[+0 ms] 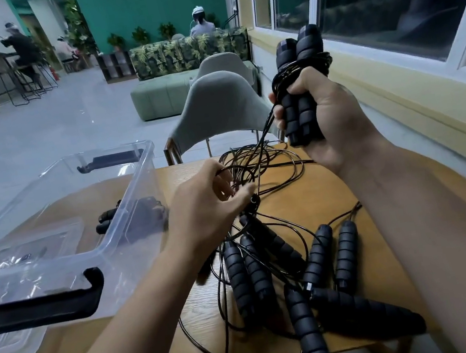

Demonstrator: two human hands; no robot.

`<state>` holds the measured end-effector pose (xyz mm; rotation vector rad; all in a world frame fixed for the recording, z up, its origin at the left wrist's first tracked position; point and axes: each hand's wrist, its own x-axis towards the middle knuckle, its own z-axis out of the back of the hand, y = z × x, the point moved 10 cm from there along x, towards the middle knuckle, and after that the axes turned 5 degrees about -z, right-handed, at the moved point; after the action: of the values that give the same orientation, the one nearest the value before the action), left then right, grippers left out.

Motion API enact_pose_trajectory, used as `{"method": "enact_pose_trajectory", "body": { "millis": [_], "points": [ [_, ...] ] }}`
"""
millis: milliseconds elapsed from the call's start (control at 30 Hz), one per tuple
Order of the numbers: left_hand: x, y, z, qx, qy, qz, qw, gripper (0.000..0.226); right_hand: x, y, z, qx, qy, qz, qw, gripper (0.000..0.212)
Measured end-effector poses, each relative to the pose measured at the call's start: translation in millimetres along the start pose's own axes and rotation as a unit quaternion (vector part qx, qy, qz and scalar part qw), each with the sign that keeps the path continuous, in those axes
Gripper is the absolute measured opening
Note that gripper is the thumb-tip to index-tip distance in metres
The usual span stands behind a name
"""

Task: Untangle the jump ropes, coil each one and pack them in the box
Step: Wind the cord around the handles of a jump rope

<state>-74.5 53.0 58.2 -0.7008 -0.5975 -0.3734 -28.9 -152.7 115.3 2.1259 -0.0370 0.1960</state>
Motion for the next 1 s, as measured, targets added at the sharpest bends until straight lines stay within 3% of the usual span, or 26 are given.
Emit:
{"method": "enact_pose_trajectory", "body": {
  "millis": [100, 333, 533, 667, 733, 900, 1000],
  "points": [
    [-6, 14, -24, -0.005, 0.063, 0.056, 0.996, 0.045, 2, -3, 0, 0.0, 0.0, -0.004, 1.0, 0.023],
    [-12, 35, -45, -0.176, 0.091, 0.176, 0.964, 0.029, 3, -4, 3, -0.004, -0.009, -0.005, 1.0, 0.024],
    [-16, 47, -56, -0.424, 0.124, 0.257, 0.86, 0.017, 2, 1, 13, 0.004, -0.03, -0.001, 1.0, 0.017],
    [-9, 49, -48, -0.37, 0.107, 0.204, 0.9, 0.011, 2, 4, 17, 0.013, -0.041, -0.001, 0.999, 0.013],
    [-8, 47, -48, -0.367, 0.103, 0.191, 0.904, 0.011, 3, 5, 20, 0.015, -0.046, -0.002, 0.999, 0.013],
    [-11, 37, -55, -0.35, 0.148, 0.17, 0.909, 0.053, 4, 5, 23, 0.016, -0.05, 0.001, 0.999, 0.014],
    [-10, 30, -58, -0.251, 0.175, 0.136, 0.942, 0.055, 3, 4, 22, 0.011, -0.055, 0.001, 0.998, 0.012]
  ]
}}
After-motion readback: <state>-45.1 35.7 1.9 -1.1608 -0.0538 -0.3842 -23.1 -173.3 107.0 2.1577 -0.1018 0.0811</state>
